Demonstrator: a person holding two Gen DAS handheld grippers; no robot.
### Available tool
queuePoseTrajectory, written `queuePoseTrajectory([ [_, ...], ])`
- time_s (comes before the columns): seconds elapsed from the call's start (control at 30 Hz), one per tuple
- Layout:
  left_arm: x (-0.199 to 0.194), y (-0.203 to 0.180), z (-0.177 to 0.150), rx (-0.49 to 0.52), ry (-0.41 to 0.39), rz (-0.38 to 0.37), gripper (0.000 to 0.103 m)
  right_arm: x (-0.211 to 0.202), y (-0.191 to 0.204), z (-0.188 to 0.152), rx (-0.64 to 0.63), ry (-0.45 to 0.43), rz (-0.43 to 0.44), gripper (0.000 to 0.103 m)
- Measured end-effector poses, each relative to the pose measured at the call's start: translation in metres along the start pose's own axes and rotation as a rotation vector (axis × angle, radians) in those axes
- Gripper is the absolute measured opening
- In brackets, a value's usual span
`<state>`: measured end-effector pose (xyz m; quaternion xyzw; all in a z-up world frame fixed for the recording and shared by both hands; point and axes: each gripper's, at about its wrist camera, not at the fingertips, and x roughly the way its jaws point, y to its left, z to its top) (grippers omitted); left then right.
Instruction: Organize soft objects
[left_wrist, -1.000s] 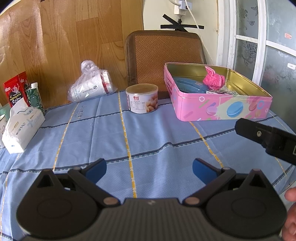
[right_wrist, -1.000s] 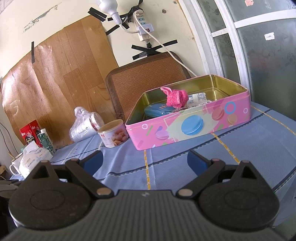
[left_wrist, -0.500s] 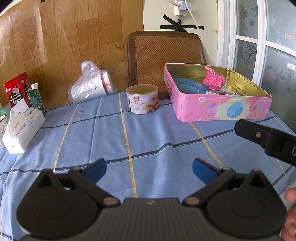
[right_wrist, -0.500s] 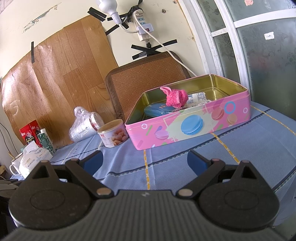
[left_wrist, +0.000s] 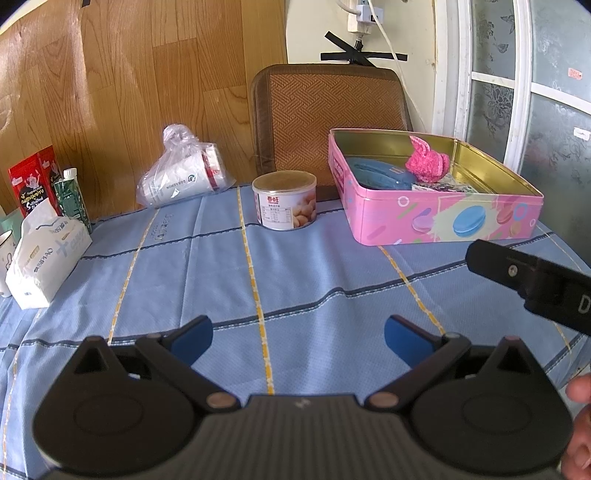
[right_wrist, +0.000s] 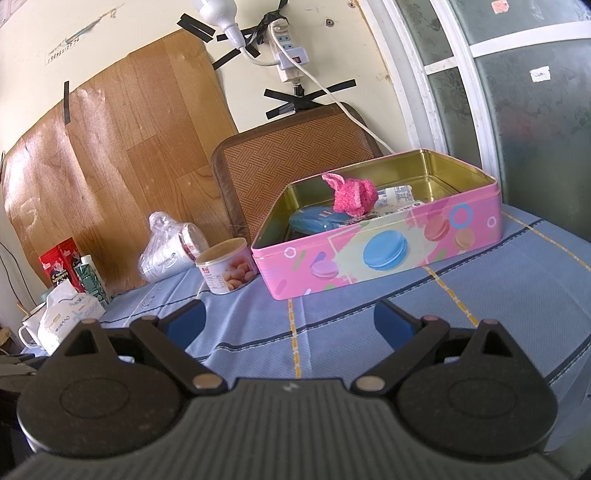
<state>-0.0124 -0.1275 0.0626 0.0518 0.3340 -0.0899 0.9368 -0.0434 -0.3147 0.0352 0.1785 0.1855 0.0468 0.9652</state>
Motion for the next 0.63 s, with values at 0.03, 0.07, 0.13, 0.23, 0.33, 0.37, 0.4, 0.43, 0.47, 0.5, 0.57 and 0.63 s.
queuePoseTrajectory([
  [0.03,0.0,-0.0001,-0.0003,0.0,0.0,0.0,0.103,0.0004,0.0002,0.0002,-0.001,0.001,0.001,0.099],
  [0.07,-0.0001,-0.0002,-0.0004,0.0,-0.001,0.0,0.103,0.0007,0.0001,0.0004,-0.001,0.001,0.001,0.099],
  [0.13,-0.0007,0.0005,0.0013,-0.001,-0.002,0.0,0.103,0.0004,0.0004,0.0001,-0.001,0.0,0.0,0.099],
  [0.23,-0.0011,0.0014,0.0036,-0.002,-0.003,0.001,0.103,0.0004,0.0005,0.0,-0.001,0.0,0.0,0.099],
  [0.33,-0.0011,0.0015,0.0043,-0.001,-0.003,-0.001,0.103,0.0003,0.0003,-0.0001,-0.002,0.0,0.0,0.099],
  [0.37,-0.0015,0.0015,0.0045,-0.001,-0.004,-0.001,0.103,0.0003,0.0002,-0.0002,-0.001,-0.001,0.0,0.099],
  [0.4,-0.0015,0.0018,0.0054,0.0,-0.005,-0.003,0.103,-0.0001,0.0005,-0.0005,-0.001,-0.001,-0.001,0.099],
  [0.43,-0.0019,0.0018,0.0061,0.001,-0.006,-0.01,0.103,-0.0001,0.0004,-0.0005,-0.002,-0.002,-0.001,0.099],
  [0.47,-0.0028,0.0013,0.0054,0.002,-0.007,-0.017,0.103,-0.0002,0.0006,-0.0005,-0.004,-0.004,-0.003,0.099],
  [0.5,-0.0031,0.001,0.0056,0.004,-0.007,-0.022,0.103,0.0,0.0013,0.0,-0.008,-0.006,-0.003,0.099],
  [0.57,-0.0035,-0.0002,0.005,0.009,-0.009,-0.03,0.103,0.0002,0.002,0.0005,-0.013,-0.009,-0.002,0.099],
  [0.63,-0.0033,-0.0009,0.005,0.012,-0.013,-0.039,0.103,0.0004,0.0021,0.001,-0.019,-0.011,0.0,0.099],
])
